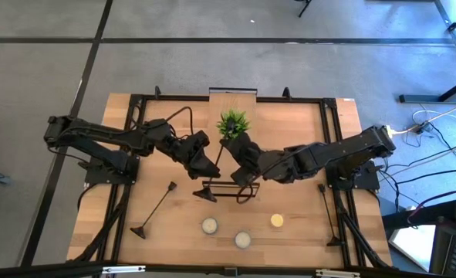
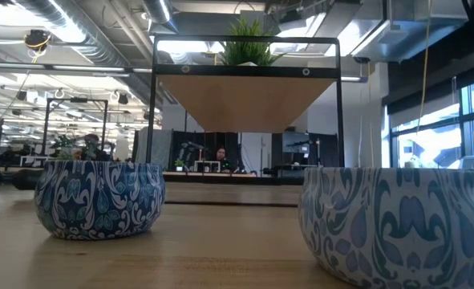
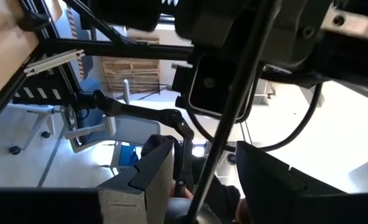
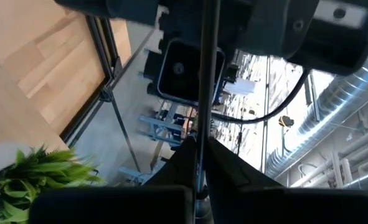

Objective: Pick & Place candle stick holders
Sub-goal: Put the middle candle holder on the shelf

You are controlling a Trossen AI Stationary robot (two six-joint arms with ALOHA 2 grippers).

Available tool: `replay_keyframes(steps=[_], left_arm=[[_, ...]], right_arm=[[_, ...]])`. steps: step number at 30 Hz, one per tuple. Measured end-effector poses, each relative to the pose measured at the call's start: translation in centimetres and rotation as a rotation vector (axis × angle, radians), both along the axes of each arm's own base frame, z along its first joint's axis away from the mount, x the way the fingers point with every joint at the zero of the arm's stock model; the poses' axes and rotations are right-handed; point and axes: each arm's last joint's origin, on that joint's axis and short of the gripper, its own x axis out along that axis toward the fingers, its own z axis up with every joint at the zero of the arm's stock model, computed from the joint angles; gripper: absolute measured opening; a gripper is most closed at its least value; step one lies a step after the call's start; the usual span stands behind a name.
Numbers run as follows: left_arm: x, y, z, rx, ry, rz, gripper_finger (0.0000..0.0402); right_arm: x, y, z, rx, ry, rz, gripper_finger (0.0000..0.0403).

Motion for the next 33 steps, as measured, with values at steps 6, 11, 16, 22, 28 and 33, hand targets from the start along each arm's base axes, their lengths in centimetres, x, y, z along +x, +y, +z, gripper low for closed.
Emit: replay_keyframes(steps=[6,11,16,22,28,33], left_arm=[[0.0,0.0,0.0,0.01,-0.006,0.0,0.0109],[0.0,0.0,0.1,0.036,-0.028,-0.001,0.0024],[-0.1,0.0,0.2,0.048,-0.047,-0.011,0.0012],[-0.2,0.0,0.7,0.065,-0.086,-0.007,0.0012],[-0.3,0.0,1.0,0.083,-0.14,0.016,0.0012],[-0.2,0.3,1.0,0.122,-0.158,0.039,0.0012]], right_arm=[[0.0,0.0,-0.1,0.016,-0.001,-0.004,0.0018],[0.0,0.0,-0.1,0.021,-0.002,-0.006,0.0018],[0.0,0.0,-0.1,0.025,-0.009,-0.01,0.0018],[0.2,0.1,0.7,0.12,-0.156,-0.065,0.0025],[0.2,0.4,1.6,0.194,-0.286,-0.103,0.0087],[0.1,0.4,1.9,0.28,-0.364,-0.124,0.0168]])
